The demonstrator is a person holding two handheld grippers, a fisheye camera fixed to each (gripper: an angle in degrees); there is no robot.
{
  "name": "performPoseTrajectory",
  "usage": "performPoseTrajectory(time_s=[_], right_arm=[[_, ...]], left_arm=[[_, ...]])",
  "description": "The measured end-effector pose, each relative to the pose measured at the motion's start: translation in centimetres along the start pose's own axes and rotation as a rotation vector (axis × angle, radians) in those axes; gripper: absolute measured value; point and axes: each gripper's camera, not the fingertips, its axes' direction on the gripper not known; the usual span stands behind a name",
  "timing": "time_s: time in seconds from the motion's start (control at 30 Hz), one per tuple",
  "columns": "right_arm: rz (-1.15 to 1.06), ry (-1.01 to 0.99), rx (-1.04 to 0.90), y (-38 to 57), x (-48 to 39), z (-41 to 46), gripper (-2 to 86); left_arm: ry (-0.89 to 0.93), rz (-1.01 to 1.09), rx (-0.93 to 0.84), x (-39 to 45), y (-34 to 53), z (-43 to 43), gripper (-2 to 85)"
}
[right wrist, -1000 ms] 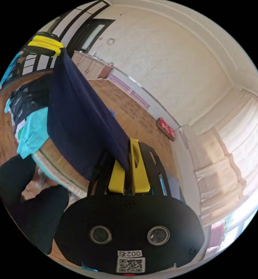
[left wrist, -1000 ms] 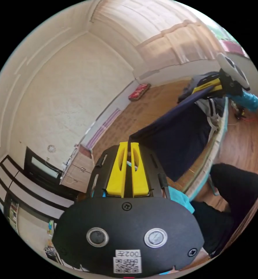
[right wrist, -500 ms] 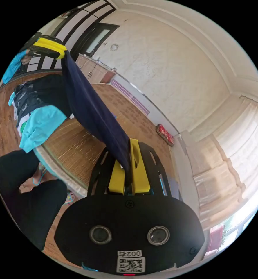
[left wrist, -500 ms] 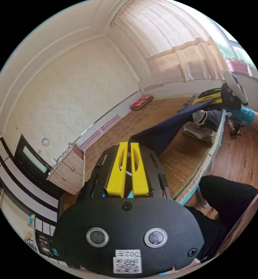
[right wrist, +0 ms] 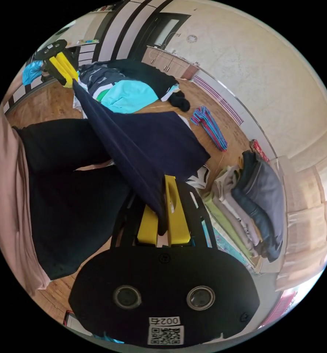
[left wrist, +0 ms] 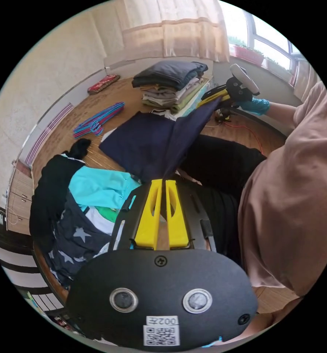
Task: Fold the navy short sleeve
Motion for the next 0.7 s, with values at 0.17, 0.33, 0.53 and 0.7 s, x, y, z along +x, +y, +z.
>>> performPoseTrajectory(time_s=[0.17, 0.33, 0.53, 0.7], right_arm=[[-0.018, -0.095, -0.035, 1.5, -0.5, 0.8, -0.8], [-0.023, -0.163, -0.054, 2.2, 0.1, 1.2, -0.9], [-0.039, -0.299, -0.107, 2.4, 1.5, 2.6, -0.8], [-0.103, -0.328, -0.176, 3.2, 3.6, 3.6, -0.6]], left_arm=[[0.04, -0.013, -0.059, -1.0, 0.2, 1.3, -1.0], [0.09, -0.056, -0.096, -2.0, 0.6, 3.1, -0.9], [0.158, -0.119, -0.095, -3.7, 0.7, 4.7, -1.1], [0.186, -0.167, -0.15, -5.7, 0.5, 5.7, -1.6]])
